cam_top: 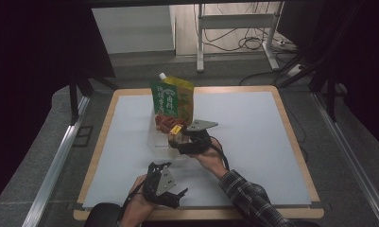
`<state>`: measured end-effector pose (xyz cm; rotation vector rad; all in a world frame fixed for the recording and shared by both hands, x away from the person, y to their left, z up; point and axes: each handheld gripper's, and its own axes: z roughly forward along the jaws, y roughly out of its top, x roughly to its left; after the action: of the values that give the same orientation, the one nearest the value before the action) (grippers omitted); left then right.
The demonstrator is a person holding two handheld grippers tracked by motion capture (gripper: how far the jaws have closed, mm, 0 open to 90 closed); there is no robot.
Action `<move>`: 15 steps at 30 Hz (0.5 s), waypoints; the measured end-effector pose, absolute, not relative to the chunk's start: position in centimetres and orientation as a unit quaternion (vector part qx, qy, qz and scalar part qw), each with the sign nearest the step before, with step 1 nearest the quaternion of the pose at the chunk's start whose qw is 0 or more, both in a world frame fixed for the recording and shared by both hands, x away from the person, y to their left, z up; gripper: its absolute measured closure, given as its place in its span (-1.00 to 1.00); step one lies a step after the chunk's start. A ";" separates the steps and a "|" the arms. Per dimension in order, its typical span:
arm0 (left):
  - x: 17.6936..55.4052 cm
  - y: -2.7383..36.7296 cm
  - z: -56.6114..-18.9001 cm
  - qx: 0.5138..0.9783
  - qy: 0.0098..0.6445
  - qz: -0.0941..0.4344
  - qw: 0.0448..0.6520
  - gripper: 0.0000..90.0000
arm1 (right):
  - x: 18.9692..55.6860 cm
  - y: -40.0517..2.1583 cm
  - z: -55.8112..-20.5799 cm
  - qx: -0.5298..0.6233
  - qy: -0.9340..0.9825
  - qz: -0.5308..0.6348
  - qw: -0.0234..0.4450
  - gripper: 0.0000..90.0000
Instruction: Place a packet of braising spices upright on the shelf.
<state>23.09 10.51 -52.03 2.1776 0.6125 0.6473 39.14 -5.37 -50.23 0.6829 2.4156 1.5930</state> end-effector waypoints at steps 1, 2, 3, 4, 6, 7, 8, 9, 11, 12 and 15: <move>23.1 10.5 -52.0 0.854 0.240 0.254 0.384 -0.96 | 39.2 -5.3 -50.2 0.230 0.810 0.533 0.083 -0.28; 23.1 10.5 -52.0 0.854 0.241 0.254 0.384 -0.96 | 39.2 -5.3 -50.1 0.231 0.811 0.531 0.083 -0.28; 23.1 10.6 -52.0 0.854 0.241 0.254 0.384 -0.96 | 39.2 -5.3 -50.1 0.231 0.811 0.530 0.083 -0.29; 23.1 10.6 -52.0 0.854 0.241 0.254 0.385 -0.96 | 39.1 -5.3 -50.1 0.233 0.811 0.529 0.083 -0.30; 23.1 10.6 -52.0 0.854 0.241 0.255 0.385 -0.96 | 39.2 -5.2 -50.0 0.241 0.812 0.526 0.077 -0.32; 23.1 10.6 -52.0 0.854 0.241 0.255 0.385 -0.96 | 39.3 -5.2 -50.0 0.245 0.812 0.524 0.072 -0.33; 23.1 10.6 -52.0 0.854 0.241 0.255 0.385 -0.96 | 39.3 -5.1 -50.0 0.247 0.813 0.523 0.070 -0.33; 23.1 10.6 -52.0 0.854 0.240 0.255 0.385 -0.96 | 39.3 -5.1 -50.0 0.248 0.813 0.522 0.069 -0.34; 23.1 10.5 -52.0 0.853 0.241 0.254 0.388 -0.96 | 39.3 -5.1 -49.8 0.246 0.817 0.517 0.070 -0.34; 23.1 10.5 -52.0 0.853 0.241 0.254 0.388 -0.96 | 39.3 -5.1 -49.8 0.244 0.818 0.515 0.071 -0.34; 23.1 10.5 -52.0 0.853 0.240 0.255 0.387 -0.96 | 39.3 -5.0 -49.5 0.238 0.822 0.511 0.076 -0.37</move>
<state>23.07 10.54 -52.00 2.1710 0.6104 0.6494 39.32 -5.04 -49.51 0.7135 2.4654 1.5317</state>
